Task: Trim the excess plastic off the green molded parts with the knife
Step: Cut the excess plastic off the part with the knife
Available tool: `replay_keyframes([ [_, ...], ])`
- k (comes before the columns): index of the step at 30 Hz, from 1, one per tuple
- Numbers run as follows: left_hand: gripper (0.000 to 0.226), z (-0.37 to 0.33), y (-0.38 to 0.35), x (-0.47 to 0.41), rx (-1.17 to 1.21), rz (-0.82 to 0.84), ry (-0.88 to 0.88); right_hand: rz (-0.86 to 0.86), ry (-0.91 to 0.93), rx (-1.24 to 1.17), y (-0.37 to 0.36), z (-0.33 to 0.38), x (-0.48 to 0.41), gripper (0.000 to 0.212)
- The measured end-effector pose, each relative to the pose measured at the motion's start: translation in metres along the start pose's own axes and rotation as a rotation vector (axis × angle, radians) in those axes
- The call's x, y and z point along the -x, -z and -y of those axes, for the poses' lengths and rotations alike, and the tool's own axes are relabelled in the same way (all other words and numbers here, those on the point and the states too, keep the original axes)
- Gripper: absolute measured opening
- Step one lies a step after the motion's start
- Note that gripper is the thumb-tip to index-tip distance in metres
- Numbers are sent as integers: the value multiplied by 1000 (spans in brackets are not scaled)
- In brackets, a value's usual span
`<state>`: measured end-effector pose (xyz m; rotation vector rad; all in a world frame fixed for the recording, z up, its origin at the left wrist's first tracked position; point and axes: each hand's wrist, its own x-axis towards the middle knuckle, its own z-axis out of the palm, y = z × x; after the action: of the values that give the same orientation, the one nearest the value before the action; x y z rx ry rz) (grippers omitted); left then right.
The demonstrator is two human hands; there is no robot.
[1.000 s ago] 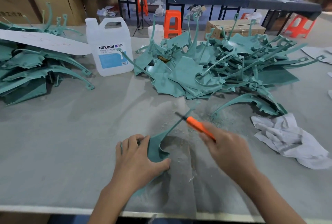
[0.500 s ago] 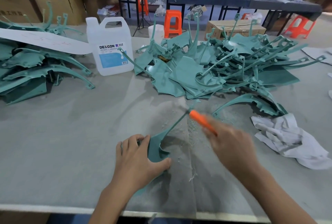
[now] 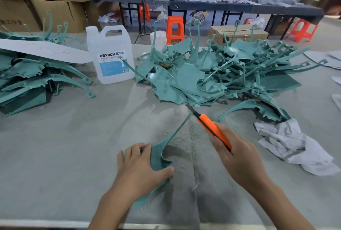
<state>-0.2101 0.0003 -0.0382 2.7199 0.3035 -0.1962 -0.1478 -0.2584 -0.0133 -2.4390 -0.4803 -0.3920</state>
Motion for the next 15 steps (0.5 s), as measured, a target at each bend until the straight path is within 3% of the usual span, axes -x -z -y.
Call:
replay_keyframes([
  [4,112,-9,10,-13,64,-47,-120,-94,-167,-320,-17,-14,17,22],
  [9,61,-50,1,-51,406,-204,-345,-161,-307,-491,-46,-12,21,22],
  [15,51,-85,-14,-92,640,-110,-333,-195,-311,-552,-60,-12,17,14],
])
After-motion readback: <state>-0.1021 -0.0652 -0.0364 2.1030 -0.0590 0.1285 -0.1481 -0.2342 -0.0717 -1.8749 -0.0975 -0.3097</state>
